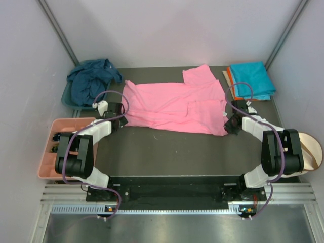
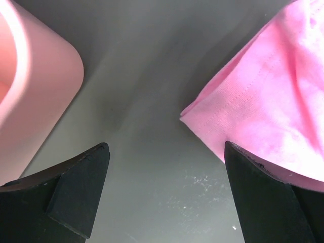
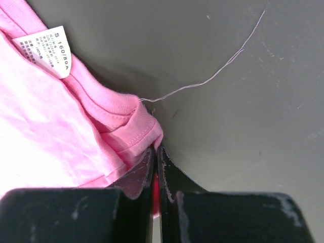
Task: Fold and stack the t-shirts
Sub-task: Fold the flattened tshirt in 1/3 of the way
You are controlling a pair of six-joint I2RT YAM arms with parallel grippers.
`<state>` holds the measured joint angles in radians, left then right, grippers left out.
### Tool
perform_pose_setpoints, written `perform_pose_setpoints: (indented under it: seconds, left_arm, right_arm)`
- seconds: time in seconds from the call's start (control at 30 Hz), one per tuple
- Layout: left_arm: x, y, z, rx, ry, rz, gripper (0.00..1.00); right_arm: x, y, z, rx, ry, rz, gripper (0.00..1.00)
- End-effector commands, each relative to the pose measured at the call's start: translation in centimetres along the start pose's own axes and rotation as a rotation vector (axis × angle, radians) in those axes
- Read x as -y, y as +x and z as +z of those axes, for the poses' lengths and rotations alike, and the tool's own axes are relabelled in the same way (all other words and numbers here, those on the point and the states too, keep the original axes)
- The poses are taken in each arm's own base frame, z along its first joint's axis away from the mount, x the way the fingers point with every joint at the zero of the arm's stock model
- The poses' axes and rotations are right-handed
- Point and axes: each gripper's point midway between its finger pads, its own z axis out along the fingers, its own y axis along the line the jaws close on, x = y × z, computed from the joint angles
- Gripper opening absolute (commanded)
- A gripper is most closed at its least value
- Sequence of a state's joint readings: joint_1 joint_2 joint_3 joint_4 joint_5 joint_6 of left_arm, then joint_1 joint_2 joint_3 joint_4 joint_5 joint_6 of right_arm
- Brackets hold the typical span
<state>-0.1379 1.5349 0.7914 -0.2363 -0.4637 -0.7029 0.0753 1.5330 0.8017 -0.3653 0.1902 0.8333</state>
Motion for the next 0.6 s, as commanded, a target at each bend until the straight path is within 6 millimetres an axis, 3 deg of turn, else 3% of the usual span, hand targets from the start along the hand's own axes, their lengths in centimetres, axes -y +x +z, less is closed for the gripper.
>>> perform_pose_setpoints:
  seconds: [0.0, 0.43, 0.57]
  left_arm:
    - [0.2, -1.6, 0.4, 0.036, -0.003, -0.01, 0.99]
    - [4.0, -2.2, 1.8, 0.022, 0.17, -0.041, 0.95]
    - [4.2, -1.8, 2.3, 0.006, 0.17, -0.037, 0.94]
  right_arm:
    - [-0.3, -1.2, -0.3, 0.02, 0.014, -0.019, 0.0]
    - [-0.6, -1.5, -0.3, 0.015, 0.01, -0.04, 0.0]
    - [-0.5, -1.5, -0.3, 0.014, 0.013, -0.039, 0.0]
